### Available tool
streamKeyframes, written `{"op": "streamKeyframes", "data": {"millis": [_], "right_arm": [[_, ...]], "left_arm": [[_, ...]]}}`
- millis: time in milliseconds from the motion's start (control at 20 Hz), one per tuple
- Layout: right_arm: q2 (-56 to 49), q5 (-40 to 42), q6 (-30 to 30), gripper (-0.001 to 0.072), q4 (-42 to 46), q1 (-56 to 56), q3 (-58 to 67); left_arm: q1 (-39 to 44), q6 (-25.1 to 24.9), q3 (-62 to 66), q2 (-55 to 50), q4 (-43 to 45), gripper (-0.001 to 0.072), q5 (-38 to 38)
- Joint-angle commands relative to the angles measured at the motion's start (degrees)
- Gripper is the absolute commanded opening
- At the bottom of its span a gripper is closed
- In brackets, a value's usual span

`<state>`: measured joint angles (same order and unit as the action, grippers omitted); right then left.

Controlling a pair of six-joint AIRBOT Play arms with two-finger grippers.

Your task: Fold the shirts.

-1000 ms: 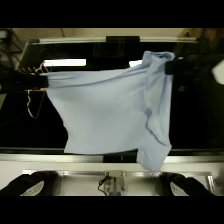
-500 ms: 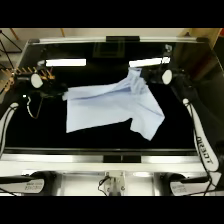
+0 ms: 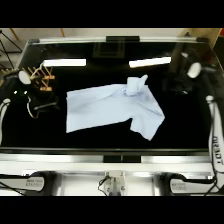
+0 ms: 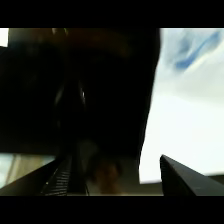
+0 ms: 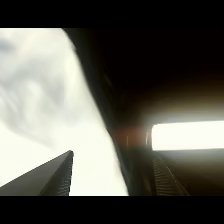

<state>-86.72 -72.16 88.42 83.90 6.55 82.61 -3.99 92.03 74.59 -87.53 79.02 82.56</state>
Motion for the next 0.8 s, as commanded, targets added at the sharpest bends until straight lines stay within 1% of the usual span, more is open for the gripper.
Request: {"op": "streamKeyframes", "data": {"millis": [0,50,150,350,400,450,500,550,600,650,700,750], "right_arm": [[0.7,-17.4,-5.2,0.0608,-10.2,10.2,-3.7],[0.7,-18.2,-5.2,0.0608,-13.2,11.9,-5.1],[0.6,-18.5,-6.0,0.0608,-15.2,13.2,-6.7],[0.6,-17.3,-6.7,0.0608,-15.0,12.9,-6.8],[0.6,-17.1,-6.7,0.0608,-14.8,12.9,-6.8],[0.6,-16.9,-6.6,0.0608,-14.7,12.9,-6.8],[0.6,-16.7,-6.6,0.0608,-14.5,12.9,-6.8],[0.6,-16.3,-6.7,0.0608,-14.3,12.9,-6.8],[0.6,-15.4,-6.7,0.0609,-14.1,12.9,-7.2],[0.6,-14.3,-7.0,0.0610,-13.9,12.9,-8.2],[0.5,-12.7,-7.6,0.0623,-14.0,12.9,-9.8],[0.3,-11.3,-8.0,0.0638,-14.0,12.7,-11.5]], "left_arm": [[-3.2,-5.3,-14.0,3.1,-10.8,0.0639,-2.8],[-3.2,-6.4,-18.6,4.1,-14.6,0.0639,-7.5],[-3.2,-9.0,-24.1,4.3,-20.6,0.0638,-13.0],[-2.8,-10.4,-28.6,4.3,-25.9,0.0633,-19.3],[-2.4,-10.4,-28.7,4.3,-26.8,0.0584,-20.3],[-1.7,-10.4,-28.7,4.3,-27.8,0.0584,-21.5],[-0.9,-10.4,-28.7,4.3,-28.5,0.0471,-22.3],[0.1,-10.3,-28.7,4.3,-28.6,0.0260,-22.9],[1.0,-9.9,-28.7,4.3,-28.6,0.0158,-23.3],[1.5,-9.8,-28.5,4.3,-28.6,0.0120,-23.3],[1.6,-10.1,-28.4,4.5,-28.5,0.0040,-23.0],[1.5,-10.4,-28.2,5.1,-28.5,0.0033,-23.0]]}}
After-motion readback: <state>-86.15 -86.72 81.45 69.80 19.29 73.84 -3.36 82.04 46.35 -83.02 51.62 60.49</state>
